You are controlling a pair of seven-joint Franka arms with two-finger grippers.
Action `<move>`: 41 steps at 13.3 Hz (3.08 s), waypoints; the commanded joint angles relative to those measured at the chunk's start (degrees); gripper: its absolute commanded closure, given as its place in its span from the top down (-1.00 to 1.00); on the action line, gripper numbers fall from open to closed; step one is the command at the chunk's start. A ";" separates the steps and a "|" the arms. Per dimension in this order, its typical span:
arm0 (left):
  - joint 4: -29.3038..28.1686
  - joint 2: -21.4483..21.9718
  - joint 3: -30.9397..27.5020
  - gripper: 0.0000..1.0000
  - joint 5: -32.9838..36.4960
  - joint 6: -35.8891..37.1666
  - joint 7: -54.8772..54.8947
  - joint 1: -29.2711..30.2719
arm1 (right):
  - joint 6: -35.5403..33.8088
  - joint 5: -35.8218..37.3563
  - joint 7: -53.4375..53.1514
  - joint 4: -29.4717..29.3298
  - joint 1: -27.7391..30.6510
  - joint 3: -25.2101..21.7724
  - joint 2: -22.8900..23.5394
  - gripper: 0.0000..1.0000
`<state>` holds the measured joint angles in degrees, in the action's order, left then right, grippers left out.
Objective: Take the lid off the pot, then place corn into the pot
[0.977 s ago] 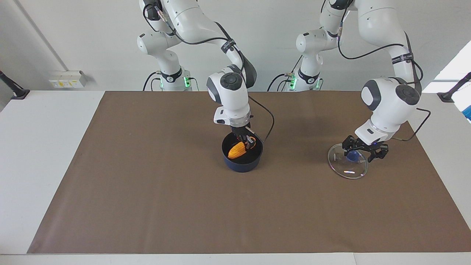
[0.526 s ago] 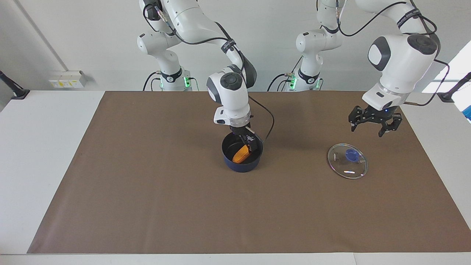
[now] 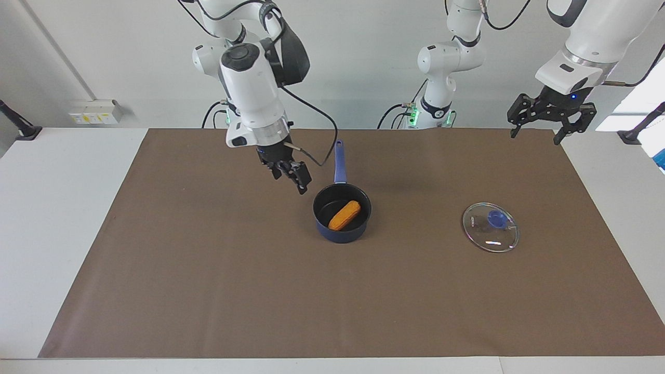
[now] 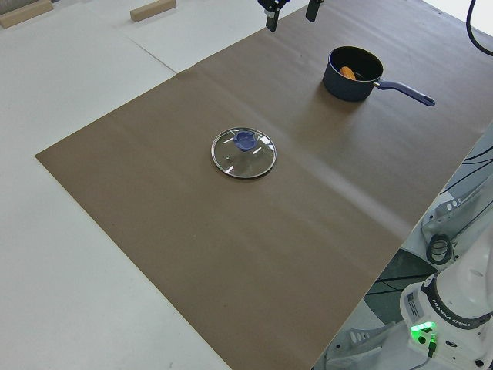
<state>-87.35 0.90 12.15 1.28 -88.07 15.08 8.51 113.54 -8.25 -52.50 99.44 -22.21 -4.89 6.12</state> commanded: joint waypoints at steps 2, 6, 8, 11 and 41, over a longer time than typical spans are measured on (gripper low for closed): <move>3.49 -0.73 -1.07 1.00 0.04 3.69 -0.93 -2.17 | -6.56 3.22 14.75 1.19 7.26 0.67 -4.61 1.00; 4.46 -0.73 -5.01 1.00 0.30 5.01 -0.93 -6.82 | -10.62 7.28 31.25 1.19 13.32 0.67 -7.78 1.00; 4.82 -0.73 -8.62 1.00 0.13 5.72 -1.28 -10.69 | -13.69 7.19 40.33 1.19 17.19 0.67 -8.83 1.00; 4.82 -0.11 -12.57 1.00 -0.04 5.98 -1.37 -15.18 | -16.95 7.28 50.80 1.02 21.15 0.67 -9.45 1.00; 8.34 1.38 -13.11 1.00 -1.01 12.22 -5.41 -14.66 | -29.52 8.86 55.48 -6.72 22.30 1.73 -16.22 1.00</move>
<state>-80.98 2.90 -0.50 0.96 -77.59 10.35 -5.79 84.46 -0.13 3.71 91.33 0.09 -3.51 -8.61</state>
